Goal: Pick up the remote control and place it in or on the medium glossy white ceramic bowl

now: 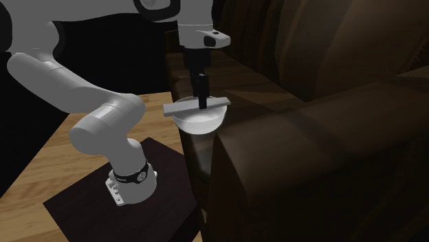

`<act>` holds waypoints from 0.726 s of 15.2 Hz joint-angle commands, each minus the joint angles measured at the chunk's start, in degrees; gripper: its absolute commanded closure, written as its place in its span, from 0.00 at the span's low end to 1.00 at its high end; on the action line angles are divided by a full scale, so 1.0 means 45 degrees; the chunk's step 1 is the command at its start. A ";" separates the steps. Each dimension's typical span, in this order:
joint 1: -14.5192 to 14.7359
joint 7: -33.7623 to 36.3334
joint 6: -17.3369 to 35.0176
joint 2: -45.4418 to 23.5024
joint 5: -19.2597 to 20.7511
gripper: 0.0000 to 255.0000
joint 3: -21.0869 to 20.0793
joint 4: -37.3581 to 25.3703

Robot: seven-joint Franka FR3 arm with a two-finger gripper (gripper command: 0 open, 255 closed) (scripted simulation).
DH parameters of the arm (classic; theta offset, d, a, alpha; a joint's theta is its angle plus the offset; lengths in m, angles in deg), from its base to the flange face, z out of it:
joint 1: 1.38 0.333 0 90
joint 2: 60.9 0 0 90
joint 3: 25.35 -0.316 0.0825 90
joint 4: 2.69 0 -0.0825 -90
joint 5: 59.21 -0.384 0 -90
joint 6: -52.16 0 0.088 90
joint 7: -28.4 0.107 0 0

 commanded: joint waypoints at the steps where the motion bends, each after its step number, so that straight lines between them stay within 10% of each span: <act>1: -0.0057 0.0018 -0.0572 -0.0179 0.0098 0.00 0.0091 -0.0750; 11: -0.0115 0.0045 -0.1224 -0.0419 0.0199 0.00 0.0184 -0.1642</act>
